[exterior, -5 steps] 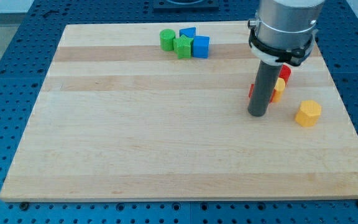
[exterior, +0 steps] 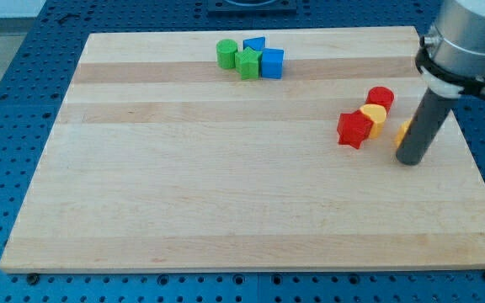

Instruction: Move yellow hexagon right to the yellow heart

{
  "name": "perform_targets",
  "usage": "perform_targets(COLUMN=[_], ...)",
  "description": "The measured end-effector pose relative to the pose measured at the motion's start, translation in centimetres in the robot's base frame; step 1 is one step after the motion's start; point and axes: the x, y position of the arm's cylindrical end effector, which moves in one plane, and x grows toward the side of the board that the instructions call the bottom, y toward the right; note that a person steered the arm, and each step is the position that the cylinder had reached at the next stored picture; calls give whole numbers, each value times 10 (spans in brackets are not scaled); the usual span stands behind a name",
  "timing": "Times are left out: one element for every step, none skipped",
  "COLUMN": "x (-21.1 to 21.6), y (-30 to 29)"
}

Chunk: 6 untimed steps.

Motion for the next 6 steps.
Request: perform_targets(x=[-8,36,30,-5,-14,-13], y=[0,-13,28,78,61,16])
